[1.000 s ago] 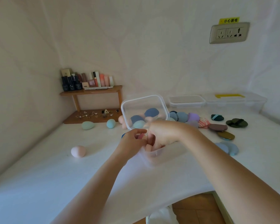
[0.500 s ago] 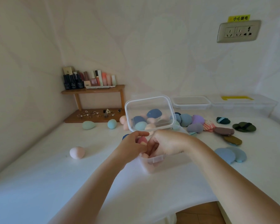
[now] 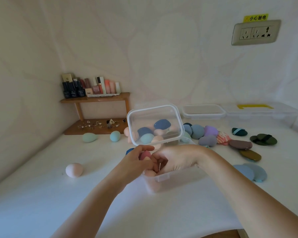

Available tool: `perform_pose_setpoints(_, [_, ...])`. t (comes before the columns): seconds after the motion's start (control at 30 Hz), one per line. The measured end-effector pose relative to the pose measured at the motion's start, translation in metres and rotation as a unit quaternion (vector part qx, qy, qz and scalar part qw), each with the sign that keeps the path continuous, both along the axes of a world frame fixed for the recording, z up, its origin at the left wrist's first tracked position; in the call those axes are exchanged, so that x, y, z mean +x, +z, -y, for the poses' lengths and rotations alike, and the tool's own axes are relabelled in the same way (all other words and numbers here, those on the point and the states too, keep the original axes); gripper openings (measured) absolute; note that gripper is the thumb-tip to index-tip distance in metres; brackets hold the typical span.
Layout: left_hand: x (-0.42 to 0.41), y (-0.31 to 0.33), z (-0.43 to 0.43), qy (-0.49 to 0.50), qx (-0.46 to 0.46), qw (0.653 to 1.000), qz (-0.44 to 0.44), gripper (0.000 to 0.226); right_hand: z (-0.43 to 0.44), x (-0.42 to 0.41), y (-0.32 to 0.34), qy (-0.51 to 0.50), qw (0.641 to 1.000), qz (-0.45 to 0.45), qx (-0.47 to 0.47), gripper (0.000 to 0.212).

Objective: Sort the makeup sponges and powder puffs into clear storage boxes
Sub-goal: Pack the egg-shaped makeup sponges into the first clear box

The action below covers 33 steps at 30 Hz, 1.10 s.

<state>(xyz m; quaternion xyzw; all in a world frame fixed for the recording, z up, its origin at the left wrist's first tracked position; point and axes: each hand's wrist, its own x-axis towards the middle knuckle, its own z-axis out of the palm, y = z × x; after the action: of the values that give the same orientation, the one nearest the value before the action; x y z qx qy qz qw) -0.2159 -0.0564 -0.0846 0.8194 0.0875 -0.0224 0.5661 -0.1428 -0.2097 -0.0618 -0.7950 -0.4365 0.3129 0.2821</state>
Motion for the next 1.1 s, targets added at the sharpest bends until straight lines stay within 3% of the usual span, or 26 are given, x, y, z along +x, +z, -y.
perform_pose_setpoints(0.13, [-0.001,0.003,0.000,-0.016,0.008,1.000,-0.001,0.046,-0.001,0.005,0.001,0.018,1.000,0.004,-0.019,0.014])
perform_pose_setpoints(0.3, [-0.008,0.012,-0.004,-0.109,0.076,0.991,-0.003,0.056,0.003,0.005,0.004,0.008,0.999,0.002,-0.039,0.019])
perform_pose_setpoints(0.47, [-0.008,0.014,-0.001,-0.081,0.128,0.988,-0.011,0.032,0.014,-0.001,0.011,-0.028,0.999,0.007,-0.032,0.008])
perform_pose_setpoints(0.57, [-0.009,0.014,0.000,-0.063,0.116,0.991,-0.013,0.021,0.033,0.002,0.019,-0.094,0.994,-0.009,0.064,0.005])
perform_pose_setpoints(0.67, [-0.007,0.013,0.002,-0.056,0.129,0.990,-0.030,0.013,0.058,0.018,0.027,-0.261,0.944,0.054,0.194,0.007])
perform_pose_setpoints(0.73, [-0.004,0.013,0.002,-0.052,0.137,0.989,-0.034,0.010,0.076,0.040,0.027,-0.392,0.881,0.180,0.195,0.006])
perform_pose_setpoints(0.8, [-0.003,0.012,0.002,-0.050,0.144,0.988,-0.033,0.009,0.093,0.063,0.022,-0.485,0.826,0.243,0.152,0.015])
perform_pose_setpoints(0.93, [-0.002,0.012,0.002,-0.049,0.170,0.984,-0.030,0.006,0.112,0.092,0.006,-0.519,0.830,0.190,0.071,0.042])
perform_pose_setpoints(1.1, [-0.003,0.012,0.001,-0.043,0.187,0.981,-0.031,0.015,0.106,0.085,0.002,-0.483,0.845,0.203,0.108,0.026])
